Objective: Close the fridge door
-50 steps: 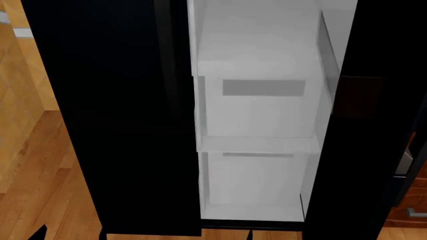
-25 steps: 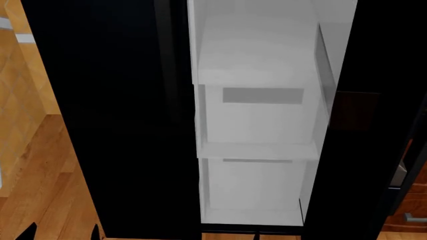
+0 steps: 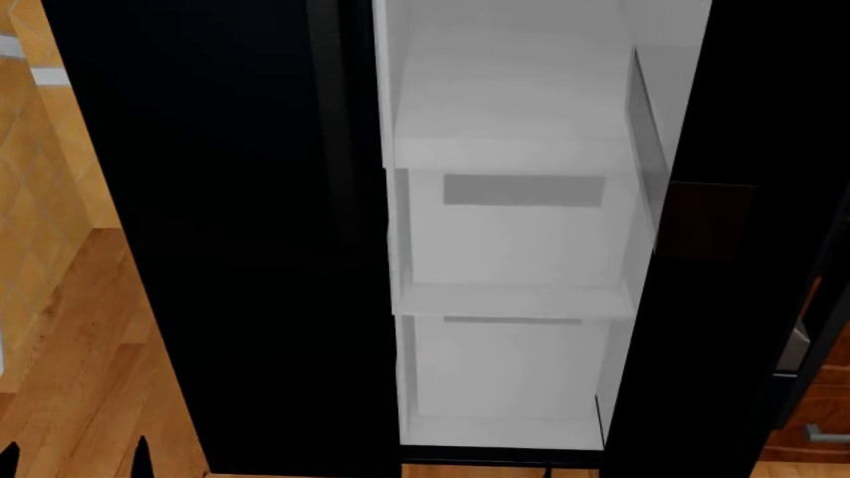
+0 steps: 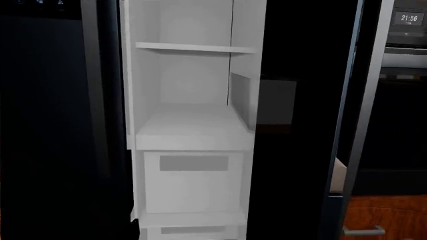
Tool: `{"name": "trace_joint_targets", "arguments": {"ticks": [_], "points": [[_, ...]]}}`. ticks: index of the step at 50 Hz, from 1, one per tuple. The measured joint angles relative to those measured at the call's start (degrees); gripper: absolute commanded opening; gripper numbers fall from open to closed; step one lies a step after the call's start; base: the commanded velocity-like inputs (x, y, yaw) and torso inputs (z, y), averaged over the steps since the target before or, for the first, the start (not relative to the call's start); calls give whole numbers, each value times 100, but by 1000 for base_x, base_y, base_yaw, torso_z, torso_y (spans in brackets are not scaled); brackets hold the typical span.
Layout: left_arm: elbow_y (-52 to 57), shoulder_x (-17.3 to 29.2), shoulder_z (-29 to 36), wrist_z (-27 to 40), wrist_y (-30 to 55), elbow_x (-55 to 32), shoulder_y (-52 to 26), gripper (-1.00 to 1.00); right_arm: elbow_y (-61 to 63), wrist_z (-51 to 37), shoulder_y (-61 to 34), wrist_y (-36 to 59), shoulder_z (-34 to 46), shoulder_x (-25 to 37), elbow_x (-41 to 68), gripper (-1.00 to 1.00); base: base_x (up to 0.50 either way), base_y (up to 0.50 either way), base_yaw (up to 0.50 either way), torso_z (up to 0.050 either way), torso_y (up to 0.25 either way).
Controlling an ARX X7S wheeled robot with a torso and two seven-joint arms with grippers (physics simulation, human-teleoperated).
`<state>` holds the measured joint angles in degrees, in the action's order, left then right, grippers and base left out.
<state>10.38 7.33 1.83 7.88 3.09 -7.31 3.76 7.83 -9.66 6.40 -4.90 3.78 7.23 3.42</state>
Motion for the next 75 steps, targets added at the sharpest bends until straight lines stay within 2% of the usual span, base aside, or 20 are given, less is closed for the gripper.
{"name": "trace_joint_targets", "arguments": {"ticks": [5,23,44,60,75], "points": [[-70,21,-97,110,-131,-22,-23,100,83,-186,103,-35,-165,48,14,100,-15,-46,0,0,0],[-199,91,-197,341,-324,-81,-87,100,156,-602,257,-65,-437,132,44,100,-189,-467,0,0,0],[-9,222,-334,531,-288,-260,-96,100,526,-754,326,240,-525,274,237,100,35,-500,0,0,0],[620,428,-1426,1108,-270,-714,87,100,1179,-974,525,574,-820,485,343,100,270,-354,0,0,0],[1561,-65,-3058,943,-2127,-2391,902,100,1013,-915,172,790,-663,566,401,100,167,-4,0,0,0]]}}
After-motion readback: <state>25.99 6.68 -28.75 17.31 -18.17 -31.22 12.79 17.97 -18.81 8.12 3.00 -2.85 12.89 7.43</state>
